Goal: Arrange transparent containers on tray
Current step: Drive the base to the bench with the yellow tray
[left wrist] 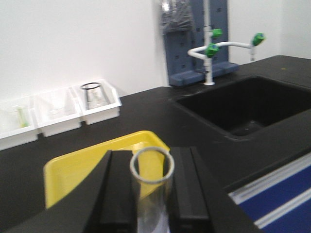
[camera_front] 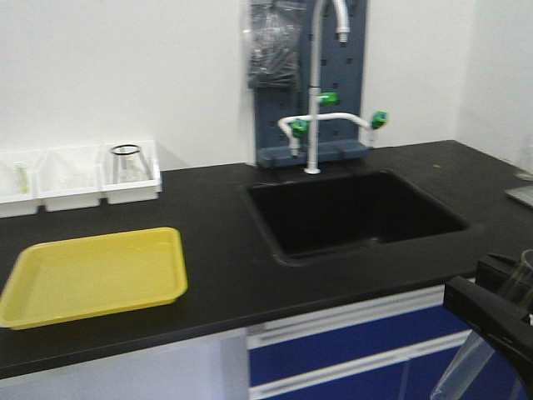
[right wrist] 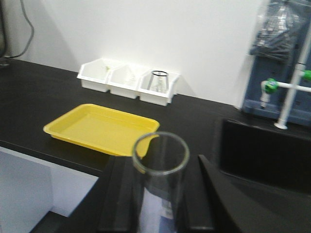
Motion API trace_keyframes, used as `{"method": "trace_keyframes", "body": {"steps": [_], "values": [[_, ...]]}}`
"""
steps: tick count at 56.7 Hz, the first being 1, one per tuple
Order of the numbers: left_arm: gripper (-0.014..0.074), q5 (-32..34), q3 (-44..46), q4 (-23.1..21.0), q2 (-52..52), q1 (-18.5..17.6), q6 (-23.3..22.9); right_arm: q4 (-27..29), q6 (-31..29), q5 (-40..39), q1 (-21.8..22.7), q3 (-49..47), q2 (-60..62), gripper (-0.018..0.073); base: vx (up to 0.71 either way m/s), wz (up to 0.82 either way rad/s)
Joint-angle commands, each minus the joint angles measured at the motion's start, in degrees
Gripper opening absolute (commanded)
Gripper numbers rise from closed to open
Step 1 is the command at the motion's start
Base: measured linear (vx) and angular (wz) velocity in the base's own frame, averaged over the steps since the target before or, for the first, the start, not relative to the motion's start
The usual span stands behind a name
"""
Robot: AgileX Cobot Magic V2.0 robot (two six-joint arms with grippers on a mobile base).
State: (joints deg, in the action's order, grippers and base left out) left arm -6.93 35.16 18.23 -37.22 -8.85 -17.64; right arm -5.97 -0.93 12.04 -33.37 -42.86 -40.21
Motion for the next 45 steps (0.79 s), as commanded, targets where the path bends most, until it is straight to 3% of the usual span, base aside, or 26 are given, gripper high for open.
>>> {"method": "trace_keyframes", "body": {"steps": [1,25,45], "values": [[0.0146,4.7,1.6,-0.3,-0.2,-0.3,-0.3,-0.5,-0.1,-4.7,0.3,-1.7,0.2,-0.0011,0.15,0.51],[0.0146,4.7,1.6,-0.3,-0.2,-0.3,-0.3,-0.5,-0.1,-4.5,0.3,-1.7,0.2,-0.0011,0.17,0.45],[0.0146,4.7,1.6,-0.3,-0.2,-0.3,-0.3,-0.5,-0.1,-4.5,0.3,-1.7,0.2,-0.0011,0.23,0.23]]}}
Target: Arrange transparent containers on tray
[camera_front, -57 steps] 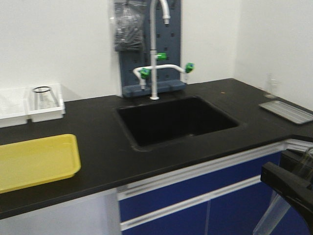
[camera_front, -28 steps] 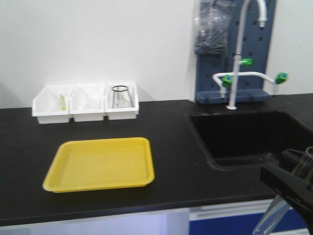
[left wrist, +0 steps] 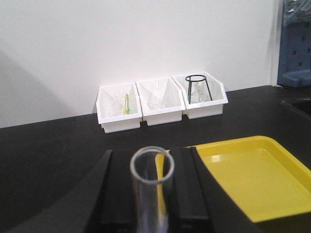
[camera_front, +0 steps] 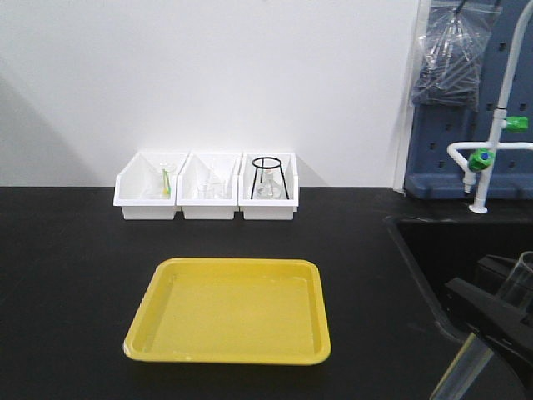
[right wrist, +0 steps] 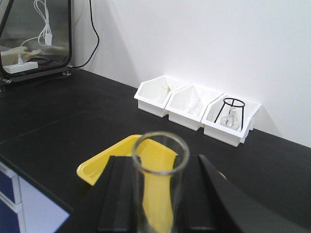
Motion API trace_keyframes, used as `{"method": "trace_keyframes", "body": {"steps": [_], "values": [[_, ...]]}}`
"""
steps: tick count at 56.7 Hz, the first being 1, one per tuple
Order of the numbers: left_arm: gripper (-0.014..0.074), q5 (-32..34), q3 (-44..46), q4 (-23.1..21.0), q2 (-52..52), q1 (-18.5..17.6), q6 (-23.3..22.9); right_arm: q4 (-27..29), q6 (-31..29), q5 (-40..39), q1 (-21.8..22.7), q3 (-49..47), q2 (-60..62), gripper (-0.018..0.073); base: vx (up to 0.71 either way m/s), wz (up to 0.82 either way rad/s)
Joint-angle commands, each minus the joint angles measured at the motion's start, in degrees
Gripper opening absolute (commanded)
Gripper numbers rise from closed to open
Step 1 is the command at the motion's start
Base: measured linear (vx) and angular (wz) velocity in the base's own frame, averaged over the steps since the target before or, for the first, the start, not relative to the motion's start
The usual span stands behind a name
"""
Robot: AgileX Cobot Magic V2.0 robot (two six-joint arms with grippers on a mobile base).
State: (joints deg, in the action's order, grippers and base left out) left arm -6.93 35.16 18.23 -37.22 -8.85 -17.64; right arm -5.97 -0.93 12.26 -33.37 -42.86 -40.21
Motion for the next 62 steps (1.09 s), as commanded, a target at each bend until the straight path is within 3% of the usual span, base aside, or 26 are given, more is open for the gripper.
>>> {"method": "trace_keyframes", "body": {"steps": [1,62], "values": [[0.0146,4.7,1.6,-0.3,-0.2,-0.3,-0.3,-0.5,-0.1,-4.7,0.3,-1.7,0.2,-0.0011,0.27,0.11],[0.0146,4.7,1.6,-0.3,-0.2,-0.3,-0.3,-0.5,-0.1,-4.7,0.3,-1.7,0.2,-0.0011,0.25,0.01]]}}
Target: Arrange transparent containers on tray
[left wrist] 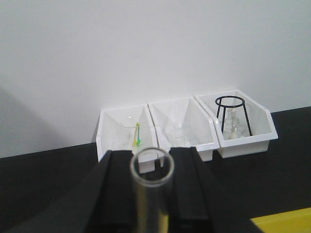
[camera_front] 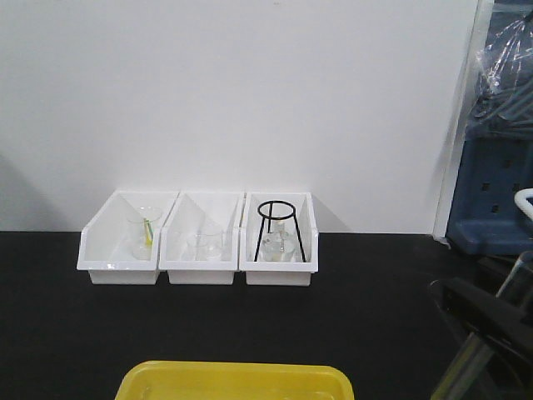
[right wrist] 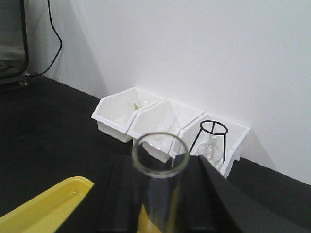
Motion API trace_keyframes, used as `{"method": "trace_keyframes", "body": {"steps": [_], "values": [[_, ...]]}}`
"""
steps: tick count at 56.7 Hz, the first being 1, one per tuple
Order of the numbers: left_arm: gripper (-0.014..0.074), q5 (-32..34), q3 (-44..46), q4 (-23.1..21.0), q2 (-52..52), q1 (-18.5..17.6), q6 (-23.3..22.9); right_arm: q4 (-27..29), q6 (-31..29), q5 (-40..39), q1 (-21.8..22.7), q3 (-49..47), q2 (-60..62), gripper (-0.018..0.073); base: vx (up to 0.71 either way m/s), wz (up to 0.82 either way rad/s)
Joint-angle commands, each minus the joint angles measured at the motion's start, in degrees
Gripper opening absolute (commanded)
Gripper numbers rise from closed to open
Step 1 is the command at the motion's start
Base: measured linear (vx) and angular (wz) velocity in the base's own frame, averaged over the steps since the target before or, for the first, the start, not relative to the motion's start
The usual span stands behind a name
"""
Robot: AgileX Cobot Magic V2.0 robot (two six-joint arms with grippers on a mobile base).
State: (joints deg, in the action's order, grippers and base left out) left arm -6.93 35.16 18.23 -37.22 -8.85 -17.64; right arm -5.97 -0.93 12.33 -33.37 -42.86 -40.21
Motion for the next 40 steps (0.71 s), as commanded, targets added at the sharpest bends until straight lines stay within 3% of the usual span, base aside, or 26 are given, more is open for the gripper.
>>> {"method": "trace_keyframes", "body": {"steps": [1,40], "values": [[0.0146,4.7,1.6,-0.3,-0.2,-0.3,-0.3,-0.5,-0.1,-4.8,0.3,-1.7,0.2,-0.0011,0.13,-0.01],[0.0146,4.9,1.6,-0.3,-0.2,-0.3,-0.3,-0.5,-0.1,-4.8,0.3,-1.7,0.2,-0.0011,0.05,-0.01]]}}
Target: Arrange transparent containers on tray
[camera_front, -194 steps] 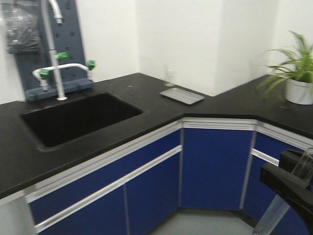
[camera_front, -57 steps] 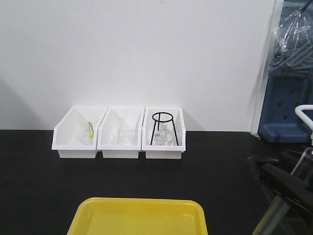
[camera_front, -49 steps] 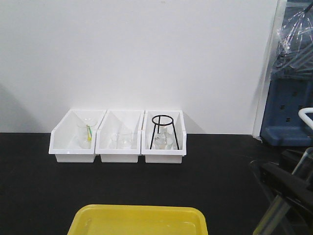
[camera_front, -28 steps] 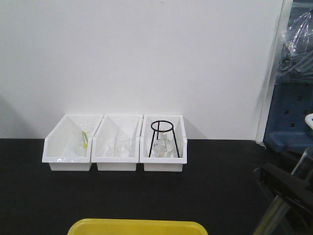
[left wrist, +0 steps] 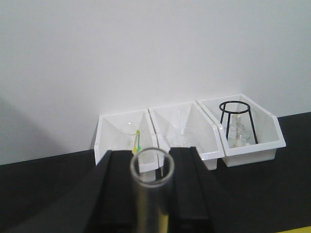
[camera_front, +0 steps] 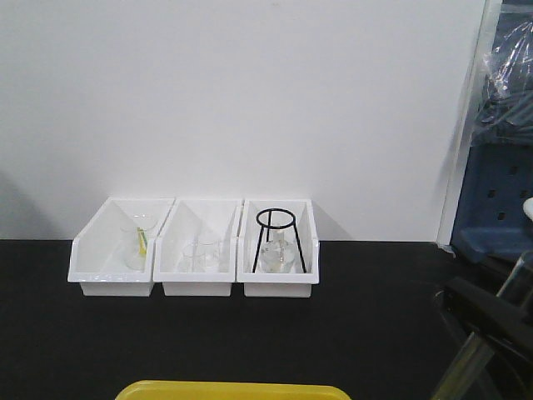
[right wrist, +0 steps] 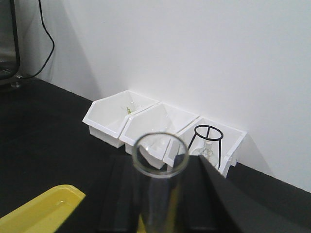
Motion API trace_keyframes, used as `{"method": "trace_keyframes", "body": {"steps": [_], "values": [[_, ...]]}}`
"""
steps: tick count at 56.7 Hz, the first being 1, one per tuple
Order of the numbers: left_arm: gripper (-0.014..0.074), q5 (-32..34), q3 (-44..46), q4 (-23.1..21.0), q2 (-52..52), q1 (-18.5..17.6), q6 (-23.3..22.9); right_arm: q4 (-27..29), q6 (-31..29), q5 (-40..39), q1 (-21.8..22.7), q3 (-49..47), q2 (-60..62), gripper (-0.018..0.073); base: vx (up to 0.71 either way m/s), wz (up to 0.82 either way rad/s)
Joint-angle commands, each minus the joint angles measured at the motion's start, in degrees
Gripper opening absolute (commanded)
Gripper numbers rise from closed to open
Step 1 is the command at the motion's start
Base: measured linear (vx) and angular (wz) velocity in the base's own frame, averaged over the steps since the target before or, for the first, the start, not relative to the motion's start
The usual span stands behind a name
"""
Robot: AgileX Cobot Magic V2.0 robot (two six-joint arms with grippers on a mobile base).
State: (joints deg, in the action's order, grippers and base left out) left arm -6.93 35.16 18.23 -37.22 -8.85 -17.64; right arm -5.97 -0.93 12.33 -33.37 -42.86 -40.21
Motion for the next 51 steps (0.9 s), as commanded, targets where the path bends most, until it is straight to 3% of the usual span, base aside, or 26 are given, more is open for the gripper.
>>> {"method": "trace_keyframes", "body": {"steps": [1,23,33,42,51], "values": [[0.0146,5.0,1.6,-0.3,-0.2,-0.3,-0.3,-0.5,-0.1,-4.8,0.3,-1.7,0.2,-0.0011,0.0,0.0],[0.0146,5.7,1.6,-0.7,-0.2,-0.3,-0.4,0.0,0.1,-4.6,0.3,-1.7,0.2,-0.0011,0.0,0.0],[0.0146,4.3,1.6,-0.8,-2.2,-0.7,-0.8,3.9,6.3,-1.6,0.3,-1.7,-2.7,-0.0011,0.0,0.0],[0.0146,4.2,3.0,-2.0,-6.9,-5.5,-0.8,4.1,13.9,-0.1,0.3,-2.2,-11.3,-0.0011,0.0,0.0],[0.0149,-1.4,7.7,-11.7,-16.8,-12.7,-0.6,4.1,17.0,1.2,0.3,-7.3,-22.3,-0.0011,0.0,0.0]]}}
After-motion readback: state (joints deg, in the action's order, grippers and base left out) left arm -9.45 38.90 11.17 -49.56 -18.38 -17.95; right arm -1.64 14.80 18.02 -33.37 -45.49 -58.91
